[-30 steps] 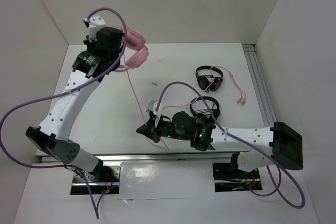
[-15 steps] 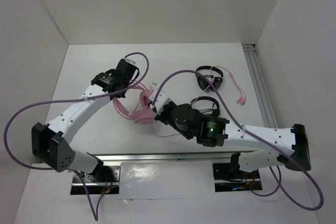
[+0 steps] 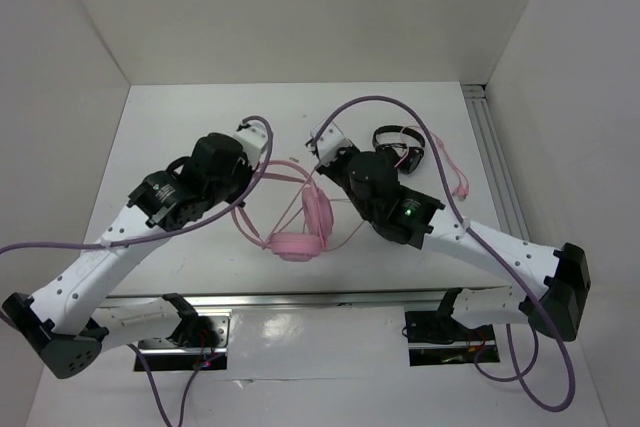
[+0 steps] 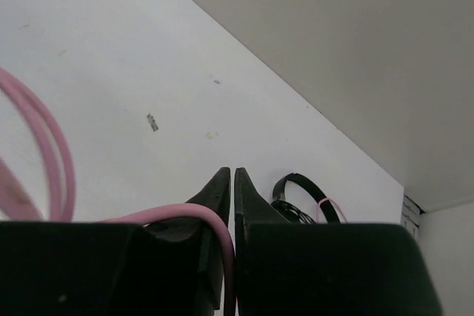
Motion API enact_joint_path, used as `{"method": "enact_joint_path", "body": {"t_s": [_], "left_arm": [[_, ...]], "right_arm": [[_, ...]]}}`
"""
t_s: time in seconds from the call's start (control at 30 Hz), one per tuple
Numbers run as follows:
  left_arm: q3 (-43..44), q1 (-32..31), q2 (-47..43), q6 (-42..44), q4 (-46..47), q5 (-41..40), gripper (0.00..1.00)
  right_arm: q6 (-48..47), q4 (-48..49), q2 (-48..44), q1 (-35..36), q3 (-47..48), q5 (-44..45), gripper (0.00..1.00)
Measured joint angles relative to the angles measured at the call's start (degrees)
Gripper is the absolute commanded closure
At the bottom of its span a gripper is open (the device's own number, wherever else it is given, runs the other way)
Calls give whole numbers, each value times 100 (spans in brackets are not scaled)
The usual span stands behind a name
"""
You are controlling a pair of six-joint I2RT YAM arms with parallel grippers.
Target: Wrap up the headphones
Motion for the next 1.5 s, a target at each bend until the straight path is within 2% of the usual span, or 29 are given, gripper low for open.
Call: {"method": "enact_joint_path", "body": {"t_s": [0.13,0.23,0.3,0.43,0.57,0.73,0.93,0.97,1.0,1.1,1.17,1.2,1.27,1.3,1.37,1.5], "left_arm": [[387,-13,-199,151,-175,330,100],[885,-44,-269,219,-599,590,100],[1342,-57,-262,219,-761,741,100],[2153,-57,-269,103,-831,1058,100],[2771,-57,-262,-144,-872,1134,100],[3797,-68,-22,-525,-1106,656,100],[4588,-66,210,-1067,-1193,-605,100],[4662,-66,247,-1123,-1187,-785,100],[4732,-66,295,-1202,-1172,-990,100],[4863,-66,448,-1351,-1132,-1517,100],[4916,-66,619,-1384,-1084,-1937,100],[4933,-63,723,-1375,-1038,-2146,100],[5047,63,1012,-1355,-1005,-2391,100],[5163,236,1211,-1349,-994,-2444,100],[5335,673,1617,-1366,-953,-2367,100],[5375,1843,2330,-1491,-960,-1897,100]], "right_arm": [[291,-33,136,-763,188,-881,79],[717,76,184,-1270,284,-1897,63],[1062,337,184,-1425,203,-2765,59],[1932,1379,461,-1456,-175,-4483,58],[2684,2378,1279,-1453,-352,-5469,55],[3705,3571,2535,-1491,-424,-6334,52],[4741,5038,3501,-1451,-686,-6830,52],[4878,5257,3648,-1429,-737,-6863,60],[4968,5416,3781,-1405,-769,-6889,62],[5248,5823,4166,-1259,-815,-6931,62],[5359,6078,4299,-1152,-994,-6920,66],[5401,6170,4310,-1110,-1141,-6920,78],[5462,6319,4312,-1036,-1419,-6885,90],[5490,6413,4310,-975,-1589,-6854,96],[5466,6489,4227,-881,-2020,-6682,100],[5143,6022,3639,-562,-2549,-6255,100]]}}
